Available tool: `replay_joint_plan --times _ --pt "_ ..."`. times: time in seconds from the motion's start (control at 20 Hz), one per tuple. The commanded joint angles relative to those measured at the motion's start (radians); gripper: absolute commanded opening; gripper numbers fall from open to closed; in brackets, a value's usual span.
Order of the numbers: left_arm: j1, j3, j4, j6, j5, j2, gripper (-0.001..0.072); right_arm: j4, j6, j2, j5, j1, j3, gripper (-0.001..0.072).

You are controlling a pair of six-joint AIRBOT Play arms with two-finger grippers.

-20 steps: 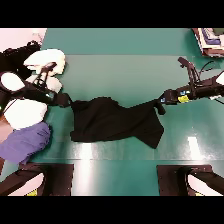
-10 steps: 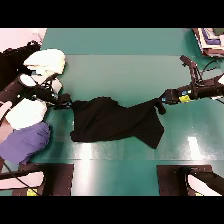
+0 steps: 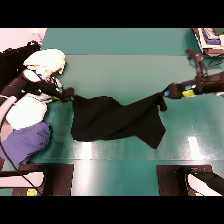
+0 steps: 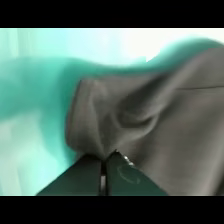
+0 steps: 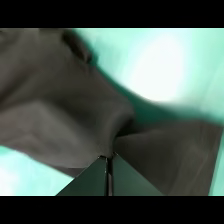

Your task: Fold the shirts.

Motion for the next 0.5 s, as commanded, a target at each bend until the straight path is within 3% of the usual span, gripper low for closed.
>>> replay_joint_plan --times 0.0,0.45 --pt "0.038 0.146 -0.002 0.002 -0.003 0.161 0.0024 -0.013 0.0 0.001 0.035 -0.049 0.192 0.0011" --pt "0.055 0.594 0.005 0.051 -0.016 0.647 0.0025 -0.014 0.0 0.012 0.229 -0.15 0.809 0.0011"
